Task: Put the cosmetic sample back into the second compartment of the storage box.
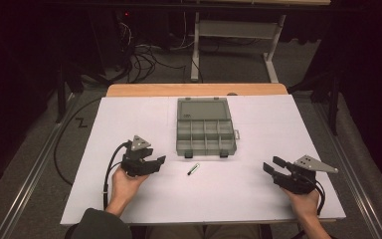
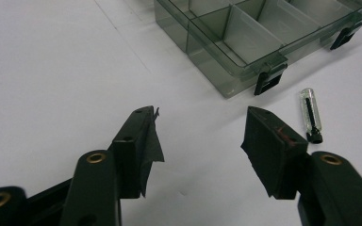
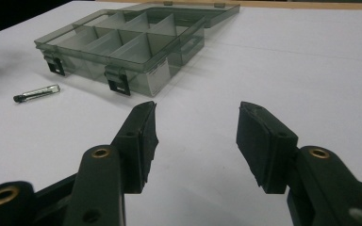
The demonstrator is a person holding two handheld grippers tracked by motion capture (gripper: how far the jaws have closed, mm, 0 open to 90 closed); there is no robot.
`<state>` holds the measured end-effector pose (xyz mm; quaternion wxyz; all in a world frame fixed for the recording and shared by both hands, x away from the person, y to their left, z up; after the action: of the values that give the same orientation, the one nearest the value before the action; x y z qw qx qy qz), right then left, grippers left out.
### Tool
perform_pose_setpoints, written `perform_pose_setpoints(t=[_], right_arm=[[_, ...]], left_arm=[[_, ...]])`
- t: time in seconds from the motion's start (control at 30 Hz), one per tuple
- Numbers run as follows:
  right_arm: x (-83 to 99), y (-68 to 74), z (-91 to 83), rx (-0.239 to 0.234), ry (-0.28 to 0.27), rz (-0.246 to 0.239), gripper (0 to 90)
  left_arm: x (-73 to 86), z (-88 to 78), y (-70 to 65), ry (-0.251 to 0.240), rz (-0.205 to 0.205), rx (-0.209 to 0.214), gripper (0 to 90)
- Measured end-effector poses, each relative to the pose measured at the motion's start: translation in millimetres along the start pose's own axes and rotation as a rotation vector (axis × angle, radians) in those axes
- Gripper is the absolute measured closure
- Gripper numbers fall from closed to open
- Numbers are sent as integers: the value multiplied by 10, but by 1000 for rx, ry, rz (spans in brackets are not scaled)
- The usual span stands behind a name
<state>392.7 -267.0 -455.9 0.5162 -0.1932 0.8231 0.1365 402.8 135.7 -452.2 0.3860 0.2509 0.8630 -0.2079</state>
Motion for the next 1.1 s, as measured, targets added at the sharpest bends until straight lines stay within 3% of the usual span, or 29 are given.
perform_pose_setpoints(t=[0.1,0.3,0.6,1.1], right_arm=[[-4,10,-7,-6,-4,0,499],[-22,30,-20,-10,-12,-5,500],[-18,-1,-8,-12,-7,0,500],[-19,-1,-1,-11,-4,-4,496]], left_arm=[[-36,38,-38,28,3,14,459],[-100,139,-176,107,57,15,478],[-139,253,-274,175,61,39,486],[-209,407,-476,274,131,66,519]])
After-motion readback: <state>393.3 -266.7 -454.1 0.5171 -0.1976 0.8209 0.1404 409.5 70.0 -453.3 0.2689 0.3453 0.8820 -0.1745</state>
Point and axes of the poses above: each handheld gripper's, and its own axes: z roughly forward along the jaws, x roughly out of its underside, y roughly to its left, the point moved 7 cm from there along z, roughly forward along the jaws, and after that the axes turned 8 degrees about x, right-handed, at the moved point
